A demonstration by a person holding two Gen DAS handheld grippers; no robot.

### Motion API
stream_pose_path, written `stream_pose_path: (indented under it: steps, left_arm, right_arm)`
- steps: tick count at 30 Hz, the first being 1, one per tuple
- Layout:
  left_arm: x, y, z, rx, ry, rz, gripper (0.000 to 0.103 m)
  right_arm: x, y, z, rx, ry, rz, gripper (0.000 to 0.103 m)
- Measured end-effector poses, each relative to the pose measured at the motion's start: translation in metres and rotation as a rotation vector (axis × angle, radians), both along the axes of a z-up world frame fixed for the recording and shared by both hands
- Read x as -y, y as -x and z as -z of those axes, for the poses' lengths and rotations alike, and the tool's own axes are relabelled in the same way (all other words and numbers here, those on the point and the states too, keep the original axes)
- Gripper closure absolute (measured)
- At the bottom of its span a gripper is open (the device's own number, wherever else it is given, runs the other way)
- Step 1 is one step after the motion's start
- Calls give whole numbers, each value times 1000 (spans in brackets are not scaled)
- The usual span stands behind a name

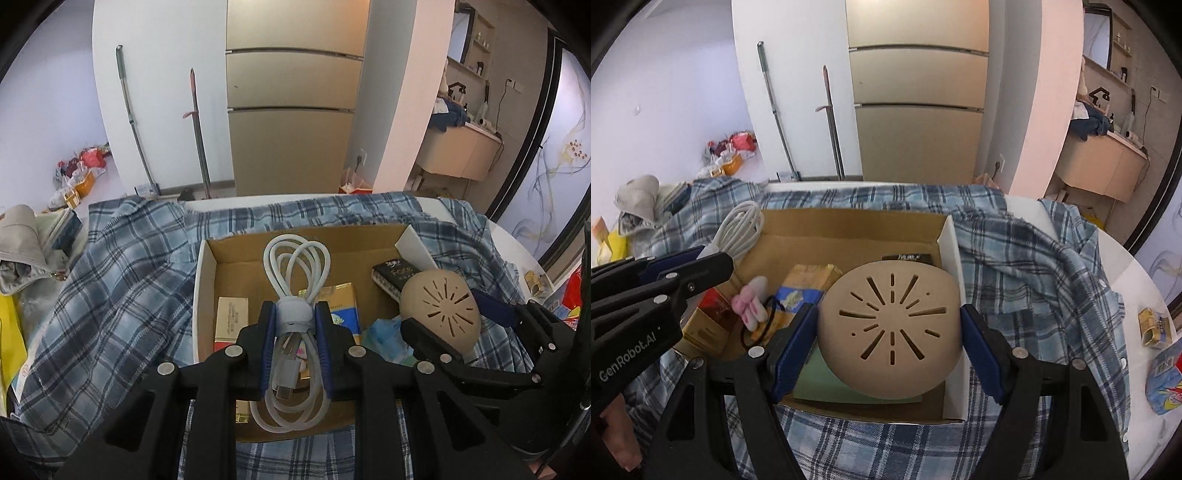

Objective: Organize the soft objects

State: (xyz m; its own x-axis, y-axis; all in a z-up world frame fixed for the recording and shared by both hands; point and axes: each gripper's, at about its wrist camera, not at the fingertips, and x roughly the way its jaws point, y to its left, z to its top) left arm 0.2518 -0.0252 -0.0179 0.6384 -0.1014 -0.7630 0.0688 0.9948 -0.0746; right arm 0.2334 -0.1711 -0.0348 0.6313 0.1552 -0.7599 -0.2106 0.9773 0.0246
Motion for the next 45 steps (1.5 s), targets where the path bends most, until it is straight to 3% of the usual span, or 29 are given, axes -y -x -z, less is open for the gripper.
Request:
stream_pose_path:
  steps: [18,20,21,23,24,30,33,37,40,45]
  left_arm:
    - [2,-7,12,-30,-52,3,80]
    - [3,-7,11,-24,-65,-5,74]
    - [3,-6,10,-10,-77,-14,70]
    - [3,-5,8,14,-79,-11,41]
    - [3,-3,6,33,-78,-9,37]
    - [0,4,-9,99,-73,-18,34]
    - [-2,12,-20,178,-77,-52,33]
    - [-11,21,-35,243,-16,-58,33]
    - [-11,29,-45,299,-19,-60,33]
    - [-10,52,-65,420,-3,-37,31]
  right_arm:
    - [-8,-5,12,-34,-3,-42,24]
    - [-9,-4,13,-37,-9,-55,23]
    - [-10,-4,13,-41,-8,-62,23]
    - [-12,-3,14,-37,-1,-68,23]
    - [-13,-2,13,-33,3,-71,23]
    - [-12,3,4,24,-3,-76,20]
    - [-8,6,-5,63,-26,-75,17]
    - [-3,11,-16,111,-32,-59,15]
    - [2,12,-24,148,-29,-43,15]
    - [11,27,-50,281,-10,-1,15]
